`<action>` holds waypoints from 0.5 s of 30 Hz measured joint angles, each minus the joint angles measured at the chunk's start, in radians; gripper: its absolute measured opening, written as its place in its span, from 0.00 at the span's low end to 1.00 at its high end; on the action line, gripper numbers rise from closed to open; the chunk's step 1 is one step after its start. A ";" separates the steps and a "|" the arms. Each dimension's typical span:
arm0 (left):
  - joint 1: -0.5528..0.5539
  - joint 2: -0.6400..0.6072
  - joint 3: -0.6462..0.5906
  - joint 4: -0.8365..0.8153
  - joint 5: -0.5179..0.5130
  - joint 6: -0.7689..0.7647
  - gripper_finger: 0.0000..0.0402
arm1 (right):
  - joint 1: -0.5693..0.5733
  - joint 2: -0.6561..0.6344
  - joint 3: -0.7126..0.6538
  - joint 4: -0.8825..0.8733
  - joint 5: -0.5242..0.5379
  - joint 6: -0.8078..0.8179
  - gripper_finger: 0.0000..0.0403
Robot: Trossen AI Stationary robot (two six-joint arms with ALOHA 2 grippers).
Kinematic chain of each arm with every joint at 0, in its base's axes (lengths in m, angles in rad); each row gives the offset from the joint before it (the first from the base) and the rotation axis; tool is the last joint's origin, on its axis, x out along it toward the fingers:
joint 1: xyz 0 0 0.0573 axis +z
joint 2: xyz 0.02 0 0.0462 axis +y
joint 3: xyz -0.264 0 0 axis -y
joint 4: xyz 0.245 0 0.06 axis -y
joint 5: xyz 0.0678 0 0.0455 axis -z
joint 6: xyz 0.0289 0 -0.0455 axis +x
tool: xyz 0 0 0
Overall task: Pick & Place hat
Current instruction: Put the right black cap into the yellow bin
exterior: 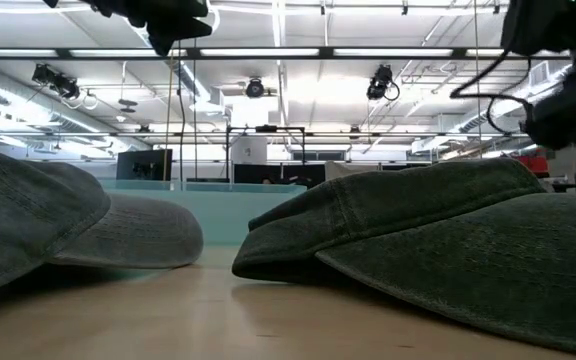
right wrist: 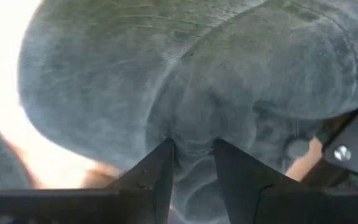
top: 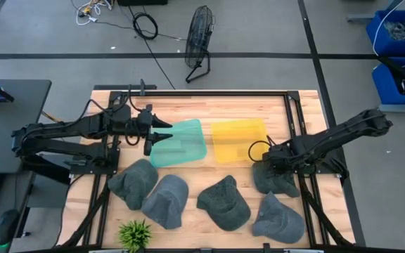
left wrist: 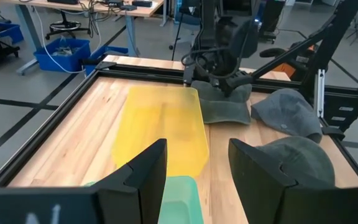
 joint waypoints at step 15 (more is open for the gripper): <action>0.000 0.000 0.000 -0.002 0.000 -0.012 0.44 | 0.007 0.001 0.077 0.034 0.005 -0.169 0.02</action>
